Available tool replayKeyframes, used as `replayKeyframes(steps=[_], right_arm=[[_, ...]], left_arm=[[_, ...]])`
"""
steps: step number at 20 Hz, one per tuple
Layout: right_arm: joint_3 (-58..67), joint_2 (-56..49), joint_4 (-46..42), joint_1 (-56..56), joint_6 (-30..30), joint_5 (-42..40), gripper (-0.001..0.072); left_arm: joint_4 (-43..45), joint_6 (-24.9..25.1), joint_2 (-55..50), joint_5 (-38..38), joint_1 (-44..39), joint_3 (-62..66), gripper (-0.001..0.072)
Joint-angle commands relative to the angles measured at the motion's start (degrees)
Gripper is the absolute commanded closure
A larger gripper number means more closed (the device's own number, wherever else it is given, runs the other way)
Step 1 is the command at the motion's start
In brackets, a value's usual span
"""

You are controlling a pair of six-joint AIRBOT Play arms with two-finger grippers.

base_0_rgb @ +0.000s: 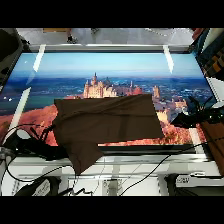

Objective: Fold the clothes and pants, and hang the long-sleeved shirts on hangers.

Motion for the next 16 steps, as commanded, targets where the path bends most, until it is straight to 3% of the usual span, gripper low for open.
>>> replayKeyframes(steps=[1,7,8,9,11,14,16], right_arm=[[-0.02,0.02,0.02,-0.04,0.04,0.02,0.0403],[-0.02,0.02,0.02,-0.04,0.44,0.09,0.0403],[-0.02,0.02,0.02,-0.04,0.44,0.22,0.0403],[-0.02,0.02,0.02,-0.04,0.44,0.44,0.0403],[-0.02,0.02,0.00,-0.04,0.44,0.59,0.0403],[-0.02,0.02,0.02,-0.04,0.44,0.59,0.0403],[-0.02,0.02,0.31,-0.04,0.42,0.98,0.0403]], left_arm=[[-1.64,0.79,-2.38,5.22,-2.60,-0.04,0.0246],[-3.80,1.57,-6.27,7.74,-9.22,-0.04,0.0249],[-3.72,3.54,-6.43,7.72,-9.94,-0.02,0.0294],[-3.76,4.92,-6.40,7.69,-10.01,0.02,0.0399],[-3.56,4.90,-6.27,7.72,-9.55,0.11,0.0431],[-3.56,4.90,-6.23,6.10,-9.05,0.15,0.0635],[-3.56,5.18,-6.23,3.54,-9.05,0.37,0.0694]])
